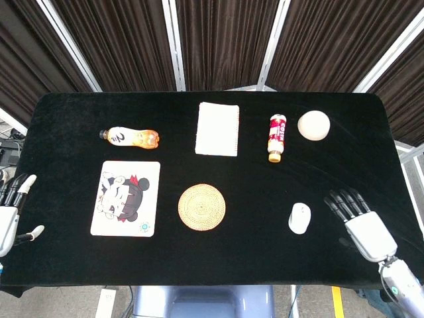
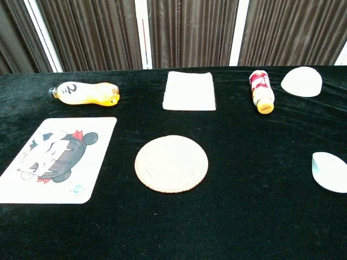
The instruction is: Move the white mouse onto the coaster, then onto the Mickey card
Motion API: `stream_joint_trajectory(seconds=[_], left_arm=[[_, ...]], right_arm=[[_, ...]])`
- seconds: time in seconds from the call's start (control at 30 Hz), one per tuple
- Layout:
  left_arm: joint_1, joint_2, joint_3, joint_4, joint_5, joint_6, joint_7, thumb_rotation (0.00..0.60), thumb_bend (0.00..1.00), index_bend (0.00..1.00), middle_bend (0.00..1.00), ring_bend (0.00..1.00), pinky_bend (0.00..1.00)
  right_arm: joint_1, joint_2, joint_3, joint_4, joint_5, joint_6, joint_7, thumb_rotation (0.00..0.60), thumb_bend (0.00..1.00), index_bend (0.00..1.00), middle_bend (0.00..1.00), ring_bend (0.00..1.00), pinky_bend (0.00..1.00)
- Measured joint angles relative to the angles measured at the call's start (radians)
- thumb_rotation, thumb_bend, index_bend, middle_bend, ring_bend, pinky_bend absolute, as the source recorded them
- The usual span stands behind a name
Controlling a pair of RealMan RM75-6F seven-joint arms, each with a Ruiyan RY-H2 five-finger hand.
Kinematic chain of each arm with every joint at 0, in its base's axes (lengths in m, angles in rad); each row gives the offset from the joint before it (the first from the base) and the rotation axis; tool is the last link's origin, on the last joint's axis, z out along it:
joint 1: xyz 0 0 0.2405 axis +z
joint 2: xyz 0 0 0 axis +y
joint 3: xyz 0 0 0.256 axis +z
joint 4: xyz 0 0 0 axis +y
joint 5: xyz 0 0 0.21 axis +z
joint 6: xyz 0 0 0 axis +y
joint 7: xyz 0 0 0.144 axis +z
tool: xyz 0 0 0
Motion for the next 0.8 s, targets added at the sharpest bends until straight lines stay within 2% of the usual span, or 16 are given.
stream_joint_trajectory(seconds=[0.07, 0.2, 0.3, 0.5, 0.6, 0.8], left_arm=[[-0.004, -0.007, -0.004, 0.005, -0.015, -0.009, 0.009, 0.6, 0.05, 0.0, 0.0, 0.0, 0.0], [-0.016, -0.023, -0.016, 0.015, -0.043, -0.028, 0.028, 0.6, 0.05, 0.0, 0.0, 0.0, 0.0], [-0.021, -0.032, -0.02, 0.023, -0.057, -0.036, 0.04, 0.6, 0.05, 0.0, 0.0, 0.0, 0.0], [-0.031, -0.044, -0.024, 0.033, -0.083, -0.059, 0.056, 0.6, 0.05, 0.0, 0.0, 0.0, 0.0], [-0.034, -0.045, -0.024, 0.033, -0.088, -0.067, 0.053, 0.6, 0.05, 0.0, 0.0, 0.0, 0.0], [-0.042, -0.045, -0.027, 0.042, -0.107, -0.087, 0.048, 0.6, 0.05, 0.0, 0.0, 0.0, 0.0]], right_arm=[[0.038, -0.018, -0.013, 0.094, -0.041, -0.02, 0.022, 0.6, 0.0, 0.17, 0.14, 0.0, 0.0], [0.134, -0.076, -0.055, 0.288, -0.15, -0.049, 0.072, 0.6, 0.0, 0.18, 0.17, 0.02, 0.0], [0.199, -0.123, -0.092, 0.376, -0.22, -0.058, 0.107, 0.6, 0.0, 0.19, 0.2, 0.05, 0.02], [0.261, -0.181, -0.139, 0.456, -0.267, -0.068, 0.143, 0.6, 0.0, 0.2, 0.21, 0.05, 0.06], [0.272, -0.2, -0.147, 0.48, -0.271, -0.064, 0.152, 0.6, 0.0, 0.2, 0.21, 0.05, 0.11], [0.289, -0.238, -0.158, 0.535, -0.263, -0.054, 0.187, 0.6, 0.0, 0.2, 0.21, 0.05, 0.13]])
